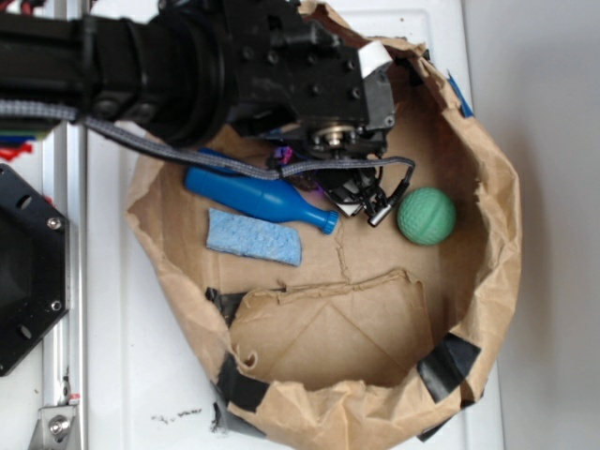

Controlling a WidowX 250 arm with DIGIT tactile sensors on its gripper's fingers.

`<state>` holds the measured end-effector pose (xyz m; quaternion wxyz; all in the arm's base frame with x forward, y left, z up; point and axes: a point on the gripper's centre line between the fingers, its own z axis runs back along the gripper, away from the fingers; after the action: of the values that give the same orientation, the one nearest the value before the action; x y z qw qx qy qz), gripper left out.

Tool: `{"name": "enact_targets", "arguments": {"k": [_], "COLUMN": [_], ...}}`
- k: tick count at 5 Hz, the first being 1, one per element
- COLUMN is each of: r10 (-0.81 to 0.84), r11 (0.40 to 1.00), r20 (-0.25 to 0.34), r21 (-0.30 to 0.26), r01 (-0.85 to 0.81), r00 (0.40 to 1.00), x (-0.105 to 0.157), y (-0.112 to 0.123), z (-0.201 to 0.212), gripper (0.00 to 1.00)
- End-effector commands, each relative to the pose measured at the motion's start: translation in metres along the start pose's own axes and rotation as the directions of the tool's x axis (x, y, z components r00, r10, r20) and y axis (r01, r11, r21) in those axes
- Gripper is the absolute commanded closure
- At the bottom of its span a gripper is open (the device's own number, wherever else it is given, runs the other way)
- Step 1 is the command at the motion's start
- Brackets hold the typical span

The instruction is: Grab the rock.

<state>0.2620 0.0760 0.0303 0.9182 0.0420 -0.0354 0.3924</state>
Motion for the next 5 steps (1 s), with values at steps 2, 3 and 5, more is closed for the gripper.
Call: {"name": "enact_targets", "arguments": {"k": [2,3,5], "r10": [-0.016,-0.014,-0.134], "r11": [1.000,1.000,0.991], "r20": [0.011,0.014,0.055], "r21": [-0.013,-0.017,0.007], "r01": [0.016,0.014,0.134], "r00": [1.000,1.000,0.989], "x": [-0.001,-0.001,0.002], "y": [0.001,0.002,-0.004], "z": [0.003,0.003,0.023], "gripper": [1.00,1.00,1.00]}}
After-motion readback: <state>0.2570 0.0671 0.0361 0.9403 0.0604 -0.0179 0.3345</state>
